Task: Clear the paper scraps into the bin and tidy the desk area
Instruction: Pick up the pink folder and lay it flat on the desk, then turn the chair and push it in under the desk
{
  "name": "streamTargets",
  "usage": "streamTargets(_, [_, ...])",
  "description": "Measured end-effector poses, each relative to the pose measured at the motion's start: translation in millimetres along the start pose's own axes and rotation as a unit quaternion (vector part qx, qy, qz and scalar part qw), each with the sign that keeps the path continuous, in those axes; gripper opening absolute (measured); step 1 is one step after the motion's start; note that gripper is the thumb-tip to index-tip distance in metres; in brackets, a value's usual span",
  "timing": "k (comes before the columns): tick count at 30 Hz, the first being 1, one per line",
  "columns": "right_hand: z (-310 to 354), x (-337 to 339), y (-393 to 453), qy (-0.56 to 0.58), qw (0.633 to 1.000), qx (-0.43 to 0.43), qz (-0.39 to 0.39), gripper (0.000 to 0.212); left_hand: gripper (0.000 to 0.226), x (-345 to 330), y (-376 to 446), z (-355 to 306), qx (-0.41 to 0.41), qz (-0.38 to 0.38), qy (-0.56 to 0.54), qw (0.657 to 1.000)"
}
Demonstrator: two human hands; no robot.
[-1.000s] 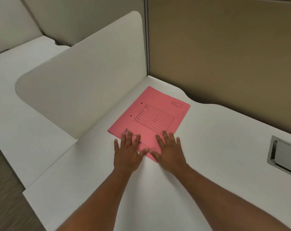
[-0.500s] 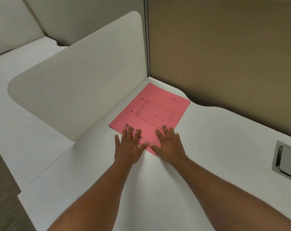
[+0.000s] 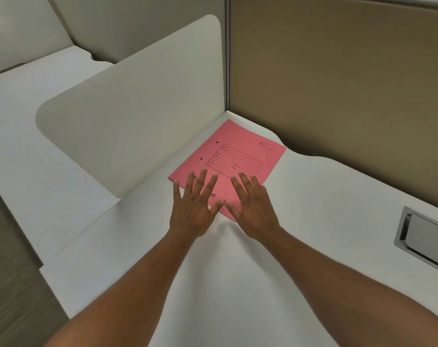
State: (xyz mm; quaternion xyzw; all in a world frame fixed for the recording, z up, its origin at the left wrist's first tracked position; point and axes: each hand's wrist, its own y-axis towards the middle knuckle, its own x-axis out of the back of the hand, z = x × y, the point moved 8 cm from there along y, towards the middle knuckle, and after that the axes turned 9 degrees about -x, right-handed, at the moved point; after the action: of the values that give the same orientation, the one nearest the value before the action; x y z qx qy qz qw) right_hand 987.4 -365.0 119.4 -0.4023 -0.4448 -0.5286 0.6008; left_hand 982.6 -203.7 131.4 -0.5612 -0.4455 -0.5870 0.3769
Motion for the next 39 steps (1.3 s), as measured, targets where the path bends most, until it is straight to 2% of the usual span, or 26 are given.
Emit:
streamTargets(8, [51, 51, -110, 0.068, 0.993, -0.008, -0.094, 0.076, 0.078, 87, -90, -18, -0.024, -0.063, 0.028, 0.997])
streamTargets(16, [111, 82, -258, 0.147, 0.985, -0.057, -0.076, 0.071, 0.077, 161, -248, -27, 0.017, -0.074, 0.02, 0.997])
streamTargets(28, [222, 125, -503, 0.195, 0.976, -0.039, -0.093, 0.069, 0.072, 274, -514, -57, 0.04, -0.075, -0.027, 0.996])
streamTargets(32, [244, 120, -577, 0.206, 0.974, -0.033, -0.092, 0.059, 0.067, 288, -591, -75, 0.038, -0.072, -0.038, 0.996])
streamTargets(39, [278, 114, -685, 0.209, 0.974, -0.016, -0.083, 0.061, 0.06, 283, -699, -98, 0.032, -0.056, -0.037, 0.997])
